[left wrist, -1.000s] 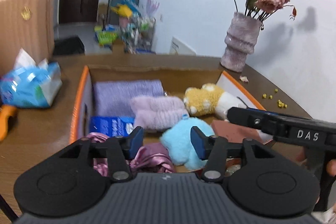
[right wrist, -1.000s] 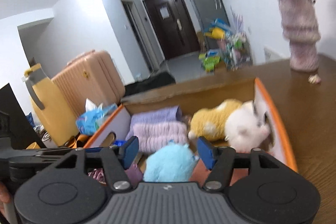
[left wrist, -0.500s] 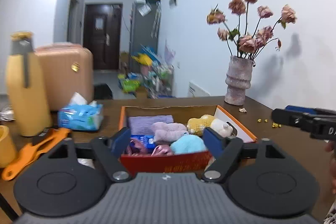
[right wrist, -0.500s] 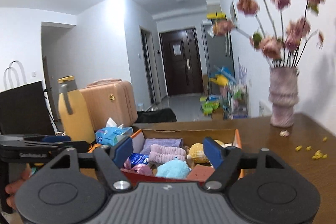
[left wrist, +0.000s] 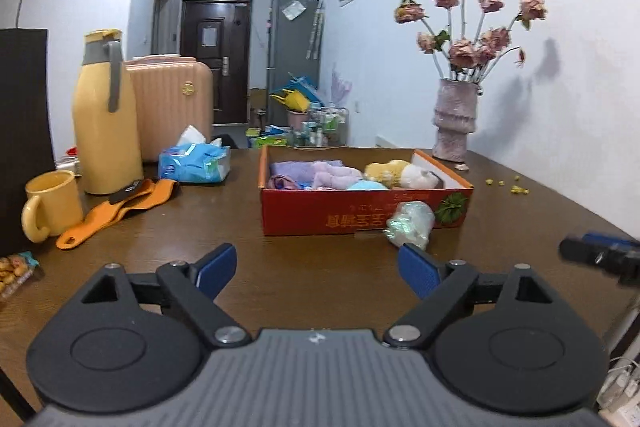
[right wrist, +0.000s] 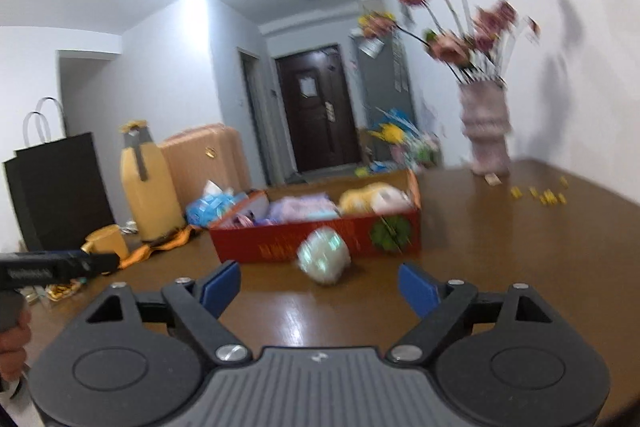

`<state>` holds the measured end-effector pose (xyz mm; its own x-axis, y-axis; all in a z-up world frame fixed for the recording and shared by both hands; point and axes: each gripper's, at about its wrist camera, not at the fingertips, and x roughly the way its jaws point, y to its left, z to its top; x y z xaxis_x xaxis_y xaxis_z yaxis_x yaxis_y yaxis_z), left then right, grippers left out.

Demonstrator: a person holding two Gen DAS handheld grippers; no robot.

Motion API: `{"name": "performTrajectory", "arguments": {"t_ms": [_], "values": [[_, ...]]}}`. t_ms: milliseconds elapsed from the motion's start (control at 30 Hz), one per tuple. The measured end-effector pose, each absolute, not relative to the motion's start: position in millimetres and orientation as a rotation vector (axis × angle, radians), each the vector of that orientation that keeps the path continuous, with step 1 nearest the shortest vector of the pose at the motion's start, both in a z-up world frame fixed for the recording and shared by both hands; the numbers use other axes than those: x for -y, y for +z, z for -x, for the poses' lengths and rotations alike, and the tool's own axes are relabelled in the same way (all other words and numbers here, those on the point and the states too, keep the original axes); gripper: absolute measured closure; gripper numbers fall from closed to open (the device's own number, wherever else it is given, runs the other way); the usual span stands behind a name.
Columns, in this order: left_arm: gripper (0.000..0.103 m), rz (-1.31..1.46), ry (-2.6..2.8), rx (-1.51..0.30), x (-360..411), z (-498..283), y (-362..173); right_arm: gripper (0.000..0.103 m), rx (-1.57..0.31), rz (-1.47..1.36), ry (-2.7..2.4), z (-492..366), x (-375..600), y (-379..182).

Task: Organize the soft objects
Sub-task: 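Withdraw both tools from the box toward the pearly iridescent bag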

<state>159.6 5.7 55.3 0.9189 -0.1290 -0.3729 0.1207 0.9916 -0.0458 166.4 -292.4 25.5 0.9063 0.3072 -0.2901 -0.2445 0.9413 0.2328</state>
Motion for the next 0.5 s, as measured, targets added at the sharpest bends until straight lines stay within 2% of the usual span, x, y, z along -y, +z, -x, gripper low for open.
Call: {"name": "performTrajectory", "arguments": {"t_ms": [367,500], "values": [[0.013,-0.008,-0.186,-0.46,28,-200,34,0.018,-0.38,-0.242,0.302,-177,297,3],[0.013,-0.028,-0.224,-0.498,42,-235,30,0.028,-0.425,-0.312,0.316,-210,304,1]]}}
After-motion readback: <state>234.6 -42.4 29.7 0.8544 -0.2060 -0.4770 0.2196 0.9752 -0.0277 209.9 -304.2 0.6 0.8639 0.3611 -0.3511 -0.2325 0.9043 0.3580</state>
